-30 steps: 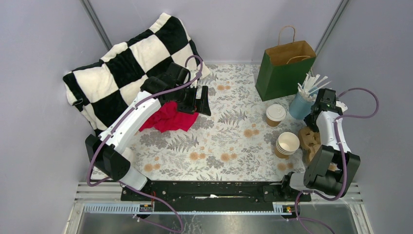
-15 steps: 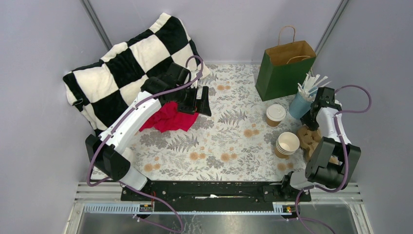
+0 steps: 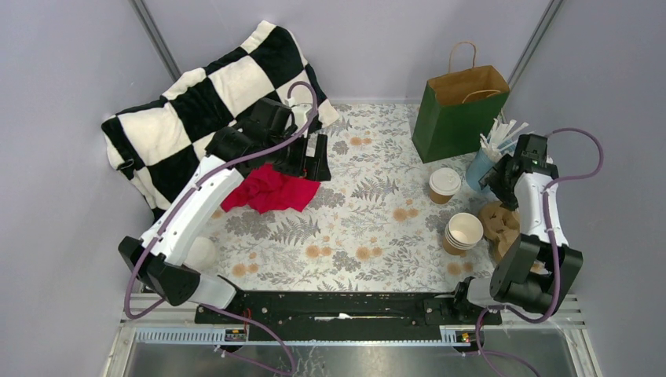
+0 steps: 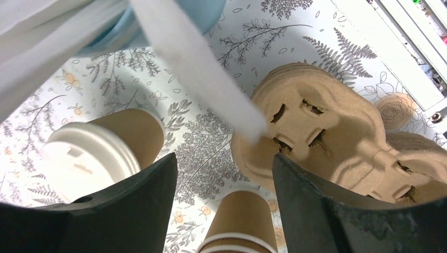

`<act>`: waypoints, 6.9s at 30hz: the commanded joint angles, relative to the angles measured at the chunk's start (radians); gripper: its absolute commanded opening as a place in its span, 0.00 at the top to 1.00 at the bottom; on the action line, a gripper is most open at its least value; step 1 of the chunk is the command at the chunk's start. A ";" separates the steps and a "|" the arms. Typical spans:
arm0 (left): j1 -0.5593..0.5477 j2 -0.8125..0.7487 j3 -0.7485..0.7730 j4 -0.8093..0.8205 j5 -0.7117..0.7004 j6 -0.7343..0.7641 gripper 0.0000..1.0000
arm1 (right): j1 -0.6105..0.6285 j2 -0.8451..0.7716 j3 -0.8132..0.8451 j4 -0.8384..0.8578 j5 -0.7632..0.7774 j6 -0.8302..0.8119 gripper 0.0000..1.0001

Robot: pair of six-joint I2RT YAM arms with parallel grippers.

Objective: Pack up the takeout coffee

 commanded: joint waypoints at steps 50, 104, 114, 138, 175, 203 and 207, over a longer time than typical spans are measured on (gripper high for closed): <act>0.154 0.081 -0.009 0.079 0.012 0.046 0.01 | -0.187 0.204 0.152 -0.162 -0.102 0.009 0.35; 0.147 0.054 -0.037 0.090 0.065 0.033 0.01 | -0.044 0.106 0.097 -0.242 0.053 -0.153 0.88; 0.117 0.026 -0.045 0.090 0.053 0.042 0.01 | -0.024 0.078 0.116 -0.242 0.080 -0.182 1.00; 0.001 -0.031 -0.041 0.064 -0.057 0.084 0.01 | 0.126 0.016 0.089 -0.204 0.376 -0.218 1.00; 0.000 -0.011 -0.043 0.063 -0.067 0.087 0.01 | 0.238 0.091 0.136 -0.306 0.418 -0.143 0.70; 0.008 -0.005 -0.038 0.058 -0.075 0.093 0.01 | -0.046 0.091 0.019 -0.017 -0.217 -0.265 0.23; 0.013 -0.008 -0.039 0.058 -0.073 0.095 0.01 | -0.046 0.114 -0.001 -0.012 -0.207 -0.261 0.40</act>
